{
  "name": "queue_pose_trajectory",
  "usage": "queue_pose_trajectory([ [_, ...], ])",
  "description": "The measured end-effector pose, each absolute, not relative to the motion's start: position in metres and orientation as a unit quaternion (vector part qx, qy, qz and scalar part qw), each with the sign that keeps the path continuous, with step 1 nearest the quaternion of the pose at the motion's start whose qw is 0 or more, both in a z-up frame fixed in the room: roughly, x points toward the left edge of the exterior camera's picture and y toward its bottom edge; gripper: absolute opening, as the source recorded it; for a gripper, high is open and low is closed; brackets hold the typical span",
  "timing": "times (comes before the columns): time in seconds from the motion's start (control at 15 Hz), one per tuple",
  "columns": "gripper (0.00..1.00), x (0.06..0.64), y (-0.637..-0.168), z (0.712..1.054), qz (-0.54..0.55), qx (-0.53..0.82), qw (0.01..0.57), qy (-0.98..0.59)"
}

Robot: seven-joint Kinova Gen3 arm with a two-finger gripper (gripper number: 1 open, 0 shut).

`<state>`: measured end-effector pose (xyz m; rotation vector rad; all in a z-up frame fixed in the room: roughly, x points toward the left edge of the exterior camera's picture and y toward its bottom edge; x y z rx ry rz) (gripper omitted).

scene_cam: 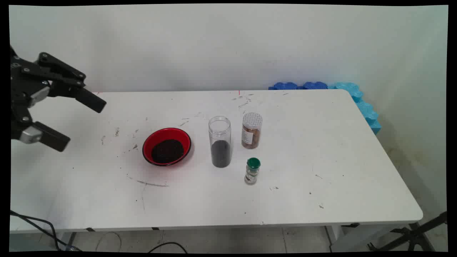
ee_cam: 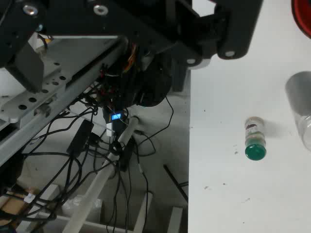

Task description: Pick up the black seasoning powder from the table

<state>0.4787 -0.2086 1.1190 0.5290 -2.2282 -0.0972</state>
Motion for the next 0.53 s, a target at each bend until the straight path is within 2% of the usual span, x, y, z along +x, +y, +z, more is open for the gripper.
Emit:
queue_pose_trajectory([
  [0.53, 1.0, 0.4719, -0.2152, 1.1137, -0.024, 0.208, 0.408, -0.889],
])
